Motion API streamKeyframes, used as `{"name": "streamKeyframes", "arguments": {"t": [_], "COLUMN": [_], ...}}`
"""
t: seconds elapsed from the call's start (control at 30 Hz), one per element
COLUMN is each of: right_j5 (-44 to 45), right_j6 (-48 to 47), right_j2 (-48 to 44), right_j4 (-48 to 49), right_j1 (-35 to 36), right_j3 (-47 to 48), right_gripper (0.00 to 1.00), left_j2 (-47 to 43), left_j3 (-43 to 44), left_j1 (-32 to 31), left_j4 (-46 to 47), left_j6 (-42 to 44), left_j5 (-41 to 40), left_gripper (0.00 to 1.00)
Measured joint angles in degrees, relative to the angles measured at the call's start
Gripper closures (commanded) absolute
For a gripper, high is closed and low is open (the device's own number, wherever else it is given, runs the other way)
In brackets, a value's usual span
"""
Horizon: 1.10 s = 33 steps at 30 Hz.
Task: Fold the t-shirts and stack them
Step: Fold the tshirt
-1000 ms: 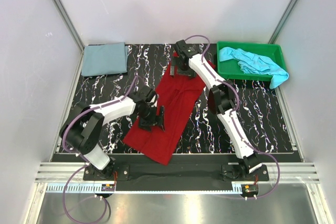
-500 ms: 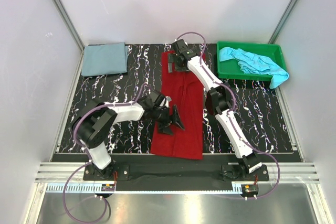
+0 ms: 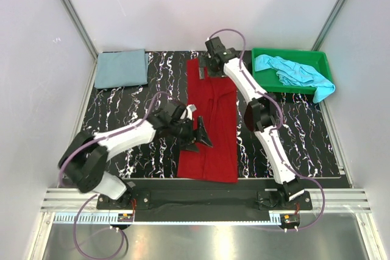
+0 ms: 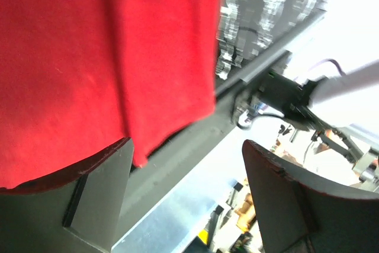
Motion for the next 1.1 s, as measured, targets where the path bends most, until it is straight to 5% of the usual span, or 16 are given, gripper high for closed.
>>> {"name": "streamKeyframes", "arguments": {"t": [0.27, 0.43, 0.73, 1.1], "right_j5": [-10.8, -12.3, -0.2, 9.3], "right_j6": [3.7, 8.7, 16.3, 18.7], "right_j2": [-23.8, -33.0, -31.9, -21.5], "right_j4": [-4.5, -4.9, -6.3, -4.1], "right_j1": [-1.4, -1.3, 8.9, 9.4], "right_j3": [-15.6, -25.9, -39.9, -38.6], "right_gripper": [0.0, 0.07, 0.08, 0.07], "left_j2": [-14.5, -21.8, -32.6, -34.1], "left_j3": [0.7, -2.1, -7.3, -13.8], "left_j1": [1.0, 7.2, 15.4, 15.6], "left_j4": [-9.0, -11.6, -16.8, -17.1], "left_j6": [5.1, 7.0, 8.8, 9.2], "left_j5": [-2.2, -3.6, -6.5, -7.3], "left_gripper": [0.21, 0.21, 0.21, 0.21]}}
